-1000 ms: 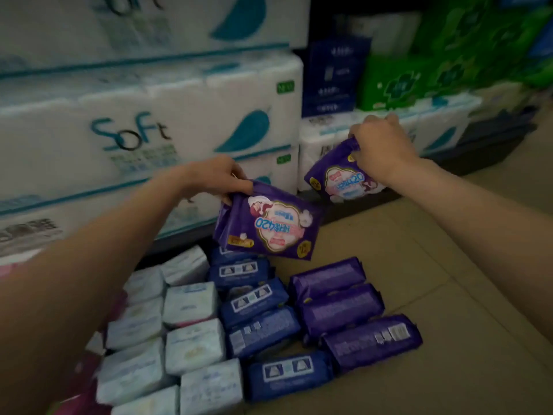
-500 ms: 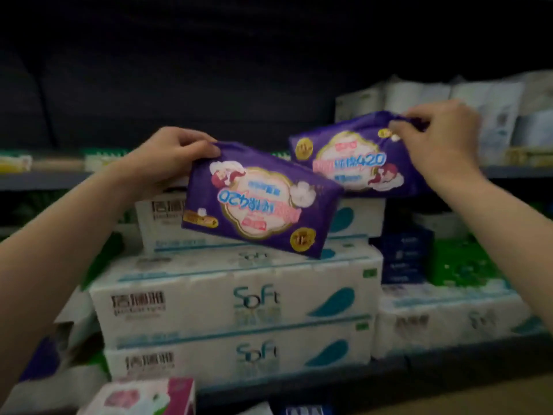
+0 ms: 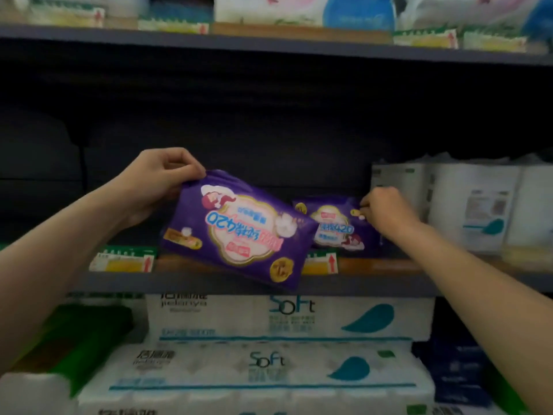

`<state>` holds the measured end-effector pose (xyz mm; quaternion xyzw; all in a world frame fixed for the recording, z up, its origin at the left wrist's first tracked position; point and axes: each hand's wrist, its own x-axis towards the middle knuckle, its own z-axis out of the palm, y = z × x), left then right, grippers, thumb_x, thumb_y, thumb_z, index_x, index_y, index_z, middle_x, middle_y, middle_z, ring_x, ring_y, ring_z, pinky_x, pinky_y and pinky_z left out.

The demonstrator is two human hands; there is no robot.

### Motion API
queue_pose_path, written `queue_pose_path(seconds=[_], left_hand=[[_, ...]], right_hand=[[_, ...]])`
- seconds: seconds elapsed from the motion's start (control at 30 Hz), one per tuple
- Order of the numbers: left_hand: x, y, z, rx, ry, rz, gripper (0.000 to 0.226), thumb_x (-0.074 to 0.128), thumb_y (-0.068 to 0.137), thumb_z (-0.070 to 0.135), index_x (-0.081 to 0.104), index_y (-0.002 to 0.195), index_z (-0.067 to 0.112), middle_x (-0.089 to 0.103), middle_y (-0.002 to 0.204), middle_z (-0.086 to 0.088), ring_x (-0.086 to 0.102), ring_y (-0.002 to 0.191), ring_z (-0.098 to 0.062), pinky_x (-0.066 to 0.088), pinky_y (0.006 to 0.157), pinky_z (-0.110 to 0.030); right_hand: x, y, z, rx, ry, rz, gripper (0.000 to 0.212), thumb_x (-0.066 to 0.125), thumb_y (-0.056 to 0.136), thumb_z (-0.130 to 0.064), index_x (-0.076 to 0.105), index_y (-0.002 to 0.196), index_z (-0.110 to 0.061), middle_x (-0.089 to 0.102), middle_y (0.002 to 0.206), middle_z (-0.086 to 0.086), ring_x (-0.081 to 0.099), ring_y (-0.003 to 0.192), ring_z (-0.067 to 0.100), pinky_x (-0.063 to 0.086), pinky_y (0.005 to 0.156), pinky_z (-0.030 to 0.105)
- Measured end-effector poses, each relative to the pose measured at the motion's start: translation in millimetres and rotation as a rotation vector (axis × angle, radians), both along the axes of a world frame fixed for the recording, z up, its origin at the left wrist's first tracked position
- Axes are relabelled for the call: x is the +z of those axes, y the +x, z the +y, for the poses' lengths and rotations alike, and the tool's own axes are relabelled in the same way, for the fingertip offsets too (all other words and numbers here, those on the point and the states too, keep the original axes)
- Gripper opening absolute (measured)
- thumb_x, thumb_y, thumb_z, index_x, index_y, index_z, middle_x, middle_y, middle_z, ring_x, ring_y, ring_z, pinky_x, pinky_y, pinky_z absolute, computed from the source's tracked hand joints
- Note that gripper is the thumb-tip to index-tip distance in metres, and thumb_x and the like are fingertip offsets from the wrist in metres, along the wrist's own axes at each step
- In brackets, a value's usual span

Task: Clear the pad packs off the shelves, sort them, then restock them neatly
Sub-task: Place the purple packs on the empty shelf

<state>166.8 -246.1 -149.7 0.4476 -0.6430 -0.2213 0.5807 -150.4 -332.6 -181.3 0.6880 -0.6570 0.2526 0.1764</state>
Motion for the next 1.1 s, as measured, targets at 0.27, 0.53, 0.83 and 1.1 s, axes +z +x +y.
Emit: queue_pose_path(seconds=[0.27,0.53,0.83,1.1], left_hand=[[-6.3,-27.7,-17.3,0.156,0.078,-0.115,0.019,0.059,0.085,-0.005,0.058,0.072,0.009,0.062,0.046,0.006,0.053,0.039,0.003,0.039,0.040,-0.007],[-3.0,-33.3,-33.3,0.317,0.139,-0.224,0.020,0.061,0.086,0.002,0.060,0.072,0.015,0.059,0.063,-0.002,0.055,0.047,0.000,0.042,0.049,-0.013],[10.9,-36.0,-37.4,0.282,0.129,-0.386,0.022,0.062,0.088,0.008,0.058,0.073,0.024,0.059,0.072,0.003,0.053,0.070,-0.009,0.046,0.079,-0.034],[36.5,-65.7,-29.9,0.070,-0.207,-0.643,0.023,0.065,0.085,0.011,0.057,0.078,0.032,0.065,0.082,0.009,0.062,0.078,-0.005,0.050,0.079,-0.025]], right_hand=[[4.7,4.1,5.1,0.065,0.017,0.106,0.031,0.049,0.097,-0.030,0.064,0.111,-0.008,0.062,0.113,0.014,0.048,0.114,0.031,0.038,0.092,0.037],[-1.8,5.0,-7.1,0.120,0.163,0.072,0.039,0.032,0.100,-0.037,0.063,0.115,-0.017,0.065,0.114,0.010,0.056,0.110,0.029,0.033,0.094,0.037],[17.2,24.4,24.7,0.300,0.034,-0.122,0.053,0.043,0.094,-0.050,0.048,0.136,-0.017,0.049,0.139,0.008,0.041,0.130,0.023,0.014,0.114,0.037],[14.0,70.1,51.4,0.826,0.422,-0.527,0.101,0.085,0.057,-0.046,0.028,0.140,-0.037,0.050,0.134,-0.007,0.054,0.117,0.014,0.048,0.097,0.040]])
